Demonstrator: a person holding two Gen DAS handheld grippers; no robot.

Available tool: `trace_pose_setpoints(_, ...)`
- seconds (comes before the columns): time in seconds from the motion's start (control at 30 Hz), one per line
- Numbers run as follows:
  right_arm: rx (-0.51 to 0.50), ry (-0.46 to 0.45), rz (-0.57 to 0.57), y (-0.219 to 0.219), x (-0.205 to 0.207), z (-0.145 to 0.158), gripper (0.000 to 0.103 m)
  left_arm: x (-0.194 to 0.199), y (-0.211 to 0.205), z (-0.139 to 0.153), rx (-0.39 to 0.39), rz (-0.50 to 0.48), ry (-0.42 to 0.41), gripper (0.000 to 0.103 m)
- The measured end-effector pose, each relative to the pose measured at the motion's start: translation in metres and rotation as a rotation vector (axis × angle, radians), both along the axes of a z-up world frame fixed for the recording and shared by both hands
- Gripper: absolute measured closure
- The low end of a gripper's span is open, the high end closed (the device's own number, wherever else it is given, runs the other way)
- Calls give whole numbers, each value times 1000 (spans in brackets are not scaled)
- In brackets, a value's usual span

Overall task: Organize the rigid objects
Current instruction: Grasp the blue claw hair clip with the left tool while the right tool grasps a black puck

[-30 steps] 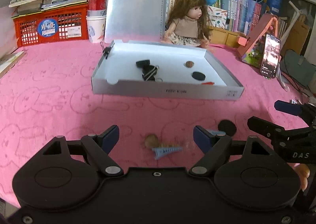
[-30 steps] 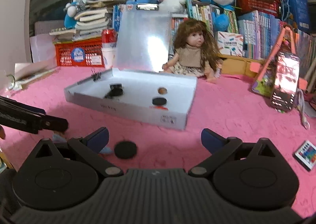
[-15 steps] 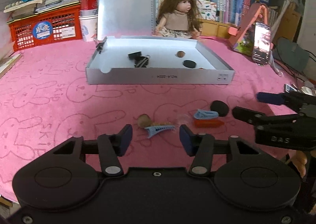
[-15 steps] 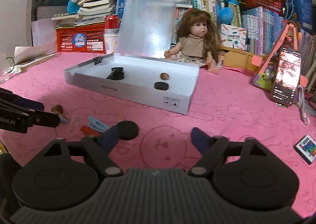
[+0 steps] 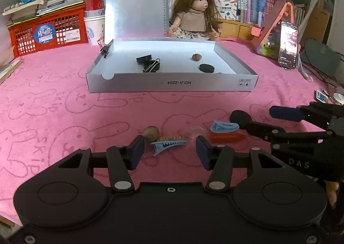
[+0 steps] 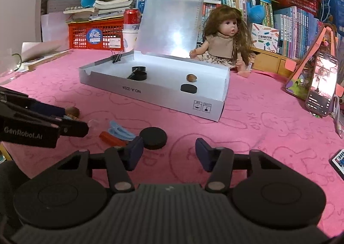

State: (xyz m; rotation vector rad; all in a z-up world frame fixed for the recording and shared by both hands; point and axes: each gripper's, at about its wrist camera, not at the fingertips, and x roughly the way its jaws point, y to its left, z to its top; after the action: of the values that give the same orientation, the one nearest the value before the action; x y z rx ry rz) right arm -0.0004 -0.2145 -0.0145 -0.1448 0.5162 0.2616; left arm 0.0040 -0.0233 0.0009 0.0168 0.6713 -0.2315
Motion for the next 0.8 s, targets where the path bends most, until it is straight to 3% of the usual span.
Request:
trace_pose_setpoints(0.23, 1, 14, 4, 4, 7, -4, 40, -1, -2, -3, 6, 2, -14, 52)
trace_pose_setpoints(0.37, 2, 11, 8, 7, 12, -5, 41, -2, -4, -3, 17, 7, -28, 67)
trace_pose_setpoints(0.57, 42, 17, 30, 8, 15, -6, 72, -4, -4, 0, 13, -1, -26, 67)
trace_pose_setpoints(0.7, 29, 11, 45, 11, 13, -4, 71, -6, -5, 4, 14, -6, -35, 67)
trace_pose_setpoints(0.8, 43, 12, 32, 9, 15, -4, 63, -7, -5, 6, 12, -6, -41, 67)
